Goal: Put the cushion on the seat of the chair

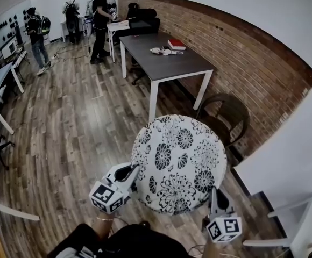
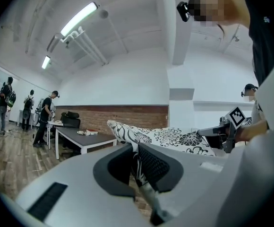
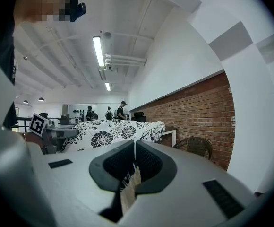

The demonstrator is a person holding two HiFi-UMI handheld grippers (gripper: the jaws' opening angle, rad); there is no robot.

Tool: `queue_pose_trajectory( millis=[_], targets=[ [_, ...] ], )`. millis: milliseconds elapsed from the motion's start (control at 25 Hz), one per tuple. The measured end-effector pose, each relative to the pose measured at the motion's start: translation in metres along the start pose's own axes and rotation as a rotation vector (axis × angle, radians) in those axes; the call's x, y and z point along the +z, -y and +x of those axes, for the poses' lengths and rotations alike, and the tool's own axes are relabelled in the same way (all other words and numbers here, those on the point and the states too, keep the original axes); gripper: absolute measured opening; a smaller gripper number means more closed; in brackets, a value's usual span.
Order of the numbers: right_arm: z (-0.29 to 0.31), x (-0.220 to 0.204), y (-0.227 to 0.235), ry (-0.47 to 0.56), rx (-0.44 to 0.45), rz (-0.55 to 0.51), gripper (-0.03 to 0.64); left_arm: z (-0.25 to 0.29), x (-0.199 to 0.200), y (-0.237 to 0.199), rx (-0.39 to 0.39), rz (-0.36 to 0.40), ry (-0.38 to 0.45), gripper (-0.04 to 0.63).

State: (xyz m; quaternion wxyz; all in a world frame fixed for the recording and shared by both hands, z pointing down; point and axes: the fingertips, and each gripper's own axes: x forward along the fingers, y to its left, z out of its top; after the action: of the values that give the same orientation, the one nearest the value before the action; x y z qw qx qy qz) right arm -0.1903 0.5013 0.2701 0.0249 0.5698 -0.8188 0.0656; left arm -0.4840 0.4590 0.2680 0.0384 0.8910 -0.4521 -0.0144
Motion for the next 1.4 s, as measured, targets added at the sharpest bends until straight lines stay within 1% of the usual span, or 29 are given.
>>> queue_pose_trajectory(
  millis=[240, 600, 760, 1000, 1240, 1400],
  targets=[
    [0.016, -0.003, -0.011, -0.010, -0.012, 0.001, 0.008, 0.007, 0.000, -0.018, -0.021, -0.003, 0.007, 0.020],
    [0.035, -0.012, -0.008, -0.035, -0.022, 0.013, 0.008, 0.022, -0.012, -0.030, -0.035, -0.027, -0.029, 0.020],
    [0.050, -0.010, 0.005, -0.035, -0.016, 0.021, 0.008, 0.038, -0.011, -0.036, -0.032, -0.009, -0.033, 0.020],
    [0.084, 0.001, 0.028, -0.023, 0.004, 0.014, 0.008, 0.071, -0.004, -0.047, -0.014, -0.002, -0.029, 0.019],
    [0.112, 0.000, 0.063, -0.033, 0.006, 0.025, 0.008, 0.115, -0.003, -0.050, -0.011, 0.007, -0.038, 0.019],
    [0.144, 0.003, 0.094, -0.035, 0.021, 0.035, 0.008, 0.156, -0.004, -0.057, -0.007, 0.013, -0.045, 0.019]
  ],
)
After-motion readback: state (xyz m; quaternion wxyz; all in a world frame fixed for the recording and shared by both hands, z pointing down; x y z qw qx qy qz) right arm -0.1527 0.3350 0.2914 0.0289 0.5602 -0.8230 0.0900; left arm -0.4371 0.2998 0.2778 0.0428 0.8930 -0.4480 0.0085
